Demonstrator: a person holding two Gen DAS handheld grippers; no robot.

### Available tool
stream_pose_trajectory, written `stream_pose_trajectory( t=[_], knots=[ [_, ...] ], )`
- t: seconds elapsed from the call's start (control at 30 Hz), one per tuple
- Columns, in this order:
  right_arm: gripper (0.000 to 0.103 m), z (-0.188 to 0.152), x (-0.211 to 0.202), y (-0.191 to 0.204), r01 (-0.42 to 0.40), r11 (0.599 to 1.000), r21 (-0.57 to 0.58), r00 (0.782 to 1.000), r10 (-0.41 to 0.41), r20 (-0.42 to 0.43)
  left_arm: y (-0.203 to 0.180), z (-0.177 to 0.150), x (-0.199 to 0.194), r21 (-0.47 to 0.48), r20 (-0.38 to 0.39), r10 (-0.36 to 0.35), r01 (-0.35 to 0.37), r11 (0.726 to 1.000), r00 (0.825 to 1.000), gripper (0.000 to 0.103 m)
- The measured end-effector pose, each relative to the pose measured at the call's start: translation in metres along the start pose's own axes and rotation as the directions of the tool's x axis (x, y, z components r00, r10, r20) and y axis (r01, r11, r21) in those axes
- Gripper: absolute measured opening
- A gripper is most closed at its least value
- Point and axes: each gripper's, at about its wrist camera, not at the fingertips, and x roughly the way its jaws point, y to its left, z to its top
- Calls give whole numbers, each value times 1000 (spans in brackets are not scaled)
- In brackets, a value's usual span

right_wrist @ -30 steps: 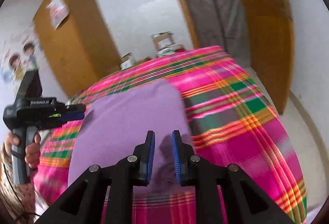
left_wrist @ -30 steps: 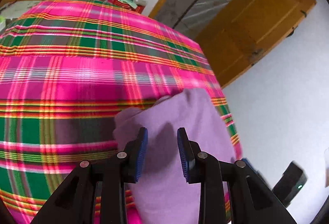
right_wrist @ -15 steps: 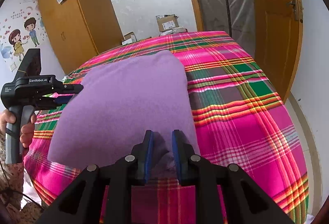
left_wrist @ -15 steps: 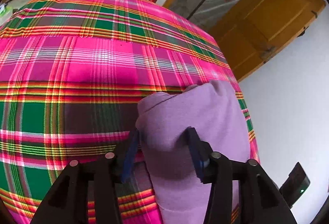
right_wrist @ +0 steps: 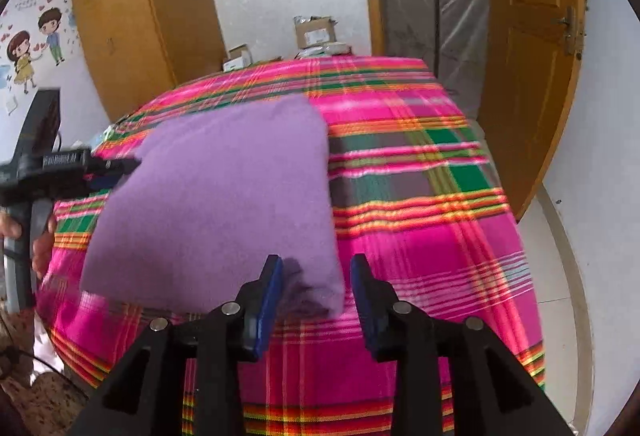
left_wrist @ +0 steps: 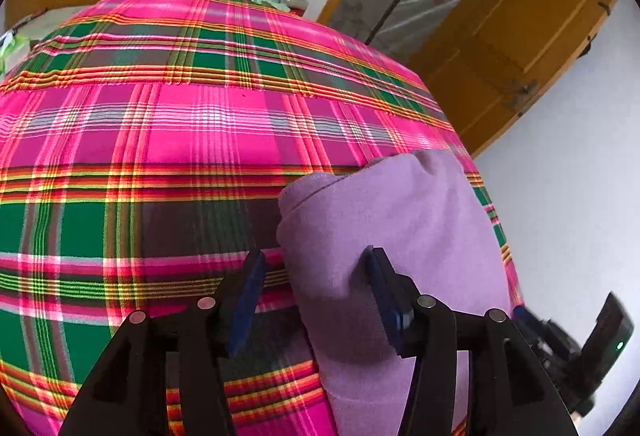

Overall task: Fold clothes
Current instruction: 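Lower the folded edge and open the left tool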

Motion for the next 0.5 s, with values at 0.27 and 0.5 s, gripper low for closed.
stream_pose_trajectory(
  t=[0.27, 0.5],
  knots=[
    [36, 25, 10, 18, -31, 997, -67, 998, 34, 45, -12, -16, -14, 77, 45, 81, -84, 994, 996, 55],
    [38, 20, 41, 22, -46, 995, -89, 999, 44, -26, -19, -29, -16, 147, 71, 156, -165, 975, 985, 55]
  ],
)
